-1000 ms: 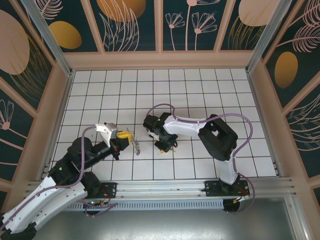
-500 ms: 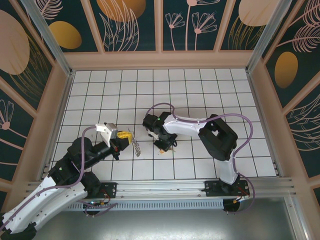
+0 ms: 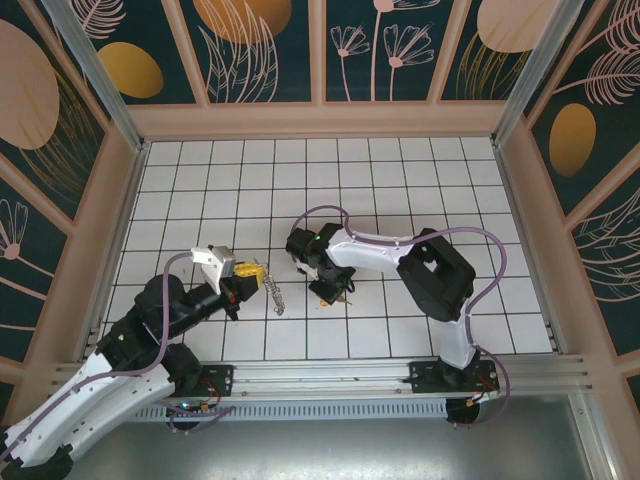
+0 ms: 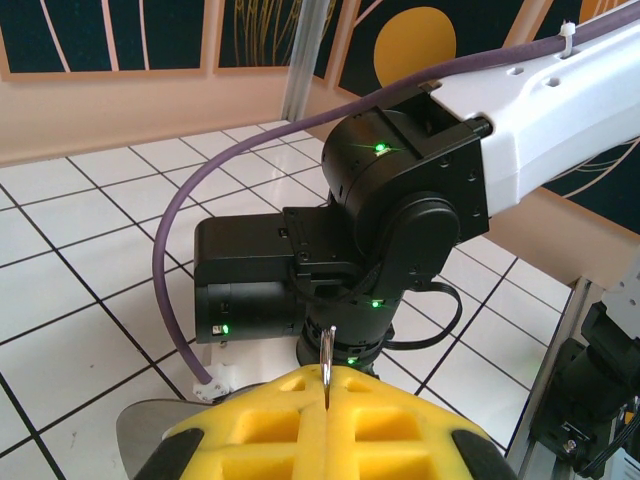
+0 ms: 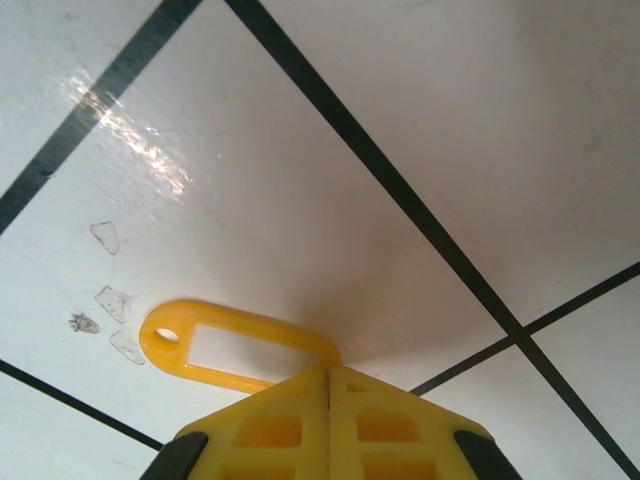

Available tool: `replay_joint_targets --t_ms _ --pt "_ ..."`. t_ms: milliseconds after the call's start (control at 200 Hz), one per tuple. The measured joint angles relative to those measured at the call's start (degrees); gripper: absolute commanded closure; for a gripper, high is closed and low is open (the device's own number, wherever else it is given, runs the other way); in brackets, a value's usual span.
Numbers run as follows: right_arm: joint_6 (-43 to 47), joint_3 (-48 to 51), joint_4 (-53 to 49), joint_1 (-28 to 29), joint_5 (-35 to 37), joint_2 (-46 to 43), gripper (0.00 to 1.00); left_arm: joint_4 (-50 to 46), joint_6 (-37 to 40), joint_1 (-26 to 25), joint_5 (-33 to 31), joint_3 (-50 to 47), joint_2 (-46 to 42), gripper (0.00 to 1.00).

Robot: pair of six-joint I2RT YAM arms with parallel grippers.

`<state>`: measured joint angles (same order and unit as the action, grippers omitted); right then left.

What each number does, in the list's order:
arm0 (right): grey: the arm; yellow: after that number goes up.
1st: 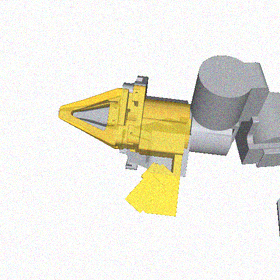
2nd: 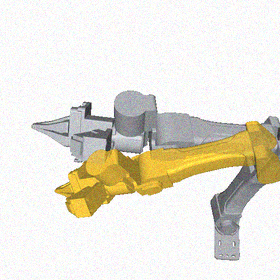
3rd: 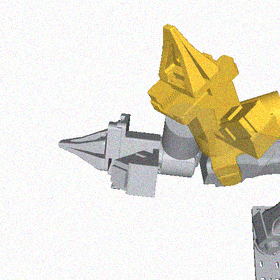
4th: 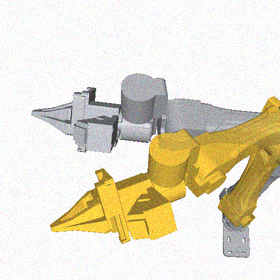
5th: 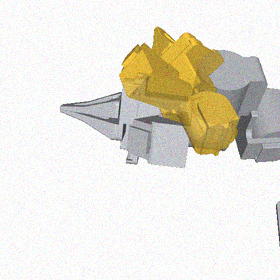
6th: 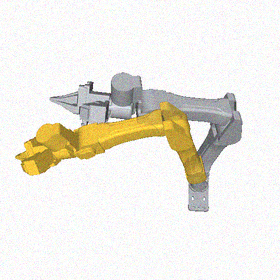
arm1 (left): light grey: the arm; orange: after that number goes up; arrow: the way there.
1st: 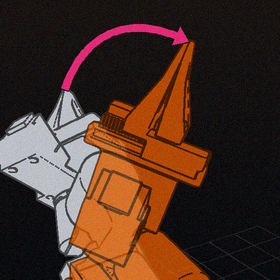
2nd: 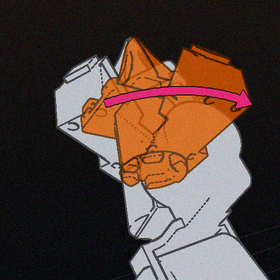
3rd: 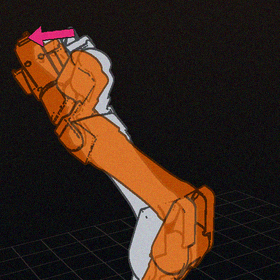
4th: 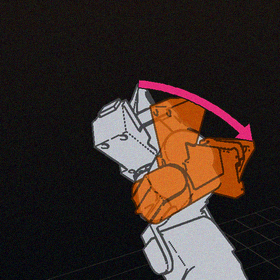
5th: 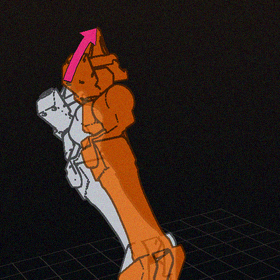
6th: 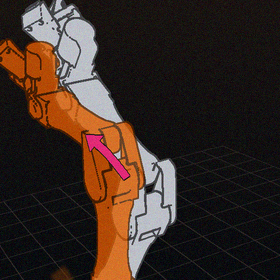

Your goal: Put the keys on the keyring

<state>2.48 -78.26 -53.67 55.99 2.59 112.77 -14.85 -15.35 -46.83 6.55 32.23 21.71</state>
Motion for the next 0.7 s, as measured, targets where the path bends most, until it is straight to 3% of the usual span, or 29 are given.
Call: replay_joint_targets --t_ms 145,400,525,701 --pt "0.00 2.01 1.53 -0.33 -0.17 -3.50 1.00 0.00 0.00 0.00 0.09 0.00 0.33 1.00" --pt "0.31 9.88 9.53 -0.04 -0.04 -21.92 1.00 0.11 0.09 0.00 1.64 0.02 4.50 1.00" --pt "1.33 15.85 18.97 1.36 -0.37 -33.05 1.00 0.72 0.92 0.00 3.67 0.61 7.13 1.00" --pt "2.78 28.41 38.60 1.66 -6.32 -50.12 1.00 1.73 3.80 0.00 7.50 4.17 11.39 1.00"
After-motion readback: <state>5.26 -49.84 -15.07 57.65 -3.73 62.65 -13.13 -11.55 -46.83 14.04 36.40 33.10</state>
